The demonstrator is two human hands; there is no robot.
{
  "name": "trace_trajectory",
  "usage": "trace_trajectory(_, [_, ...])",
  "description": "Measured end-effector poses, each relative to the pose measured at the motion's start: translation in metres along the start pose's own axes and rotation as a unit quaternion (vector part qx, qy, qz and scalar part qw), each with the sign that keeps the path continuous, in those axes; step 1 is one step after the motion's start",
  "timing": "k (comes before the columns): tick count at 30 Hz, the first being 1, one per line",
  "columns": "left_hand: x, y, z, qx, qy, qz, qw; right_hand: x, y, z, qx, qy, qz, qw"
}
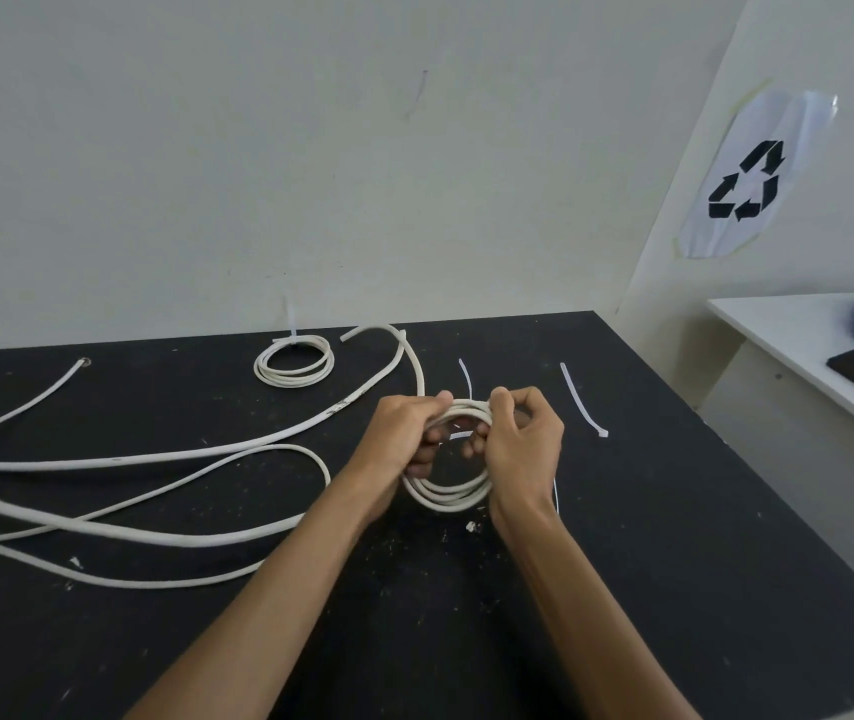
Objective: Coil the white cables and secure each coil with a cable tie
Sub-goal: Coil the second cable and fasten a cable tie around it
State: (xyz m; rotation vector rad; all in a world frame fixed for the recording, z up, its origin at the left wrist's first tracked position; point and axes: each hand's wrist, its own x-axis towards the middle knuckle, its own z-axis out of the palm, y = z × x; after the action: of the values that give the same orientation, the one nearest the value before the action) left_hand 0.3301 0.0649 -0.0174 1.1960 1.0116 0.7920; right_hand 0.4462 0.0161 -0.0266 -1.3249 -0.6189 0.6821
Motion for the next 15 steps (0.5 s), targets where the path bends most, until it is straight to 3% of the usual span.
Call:
trace_trajectory(5, [0.003,0.006,-0.005,-0.073,0.092,-0.005,0.993,0.027,0.0,-0.011,-0.087,-0.064,-0.017,0.994])
trace_trajectory(8, [0.008,0.01,-0.022,-0.064,0.139,0.01,0.988,0.055,0.001,-0.025,-0.214,-0.078,-0.087,0.97])
trace_trajectory(11, [0.012,0.013,-0.036,-0.048,0.158,0.016,0.986,0.08,0.007,-0.028,-0.378,-0.146,-0.165,0.899])
trace_trajectory(15, [0.017,0.012,-0.047,-0.037,0.15,0.014,0.988,0.101,0.019,-0.016,-0.528,-0.241,-0.177,0.795])
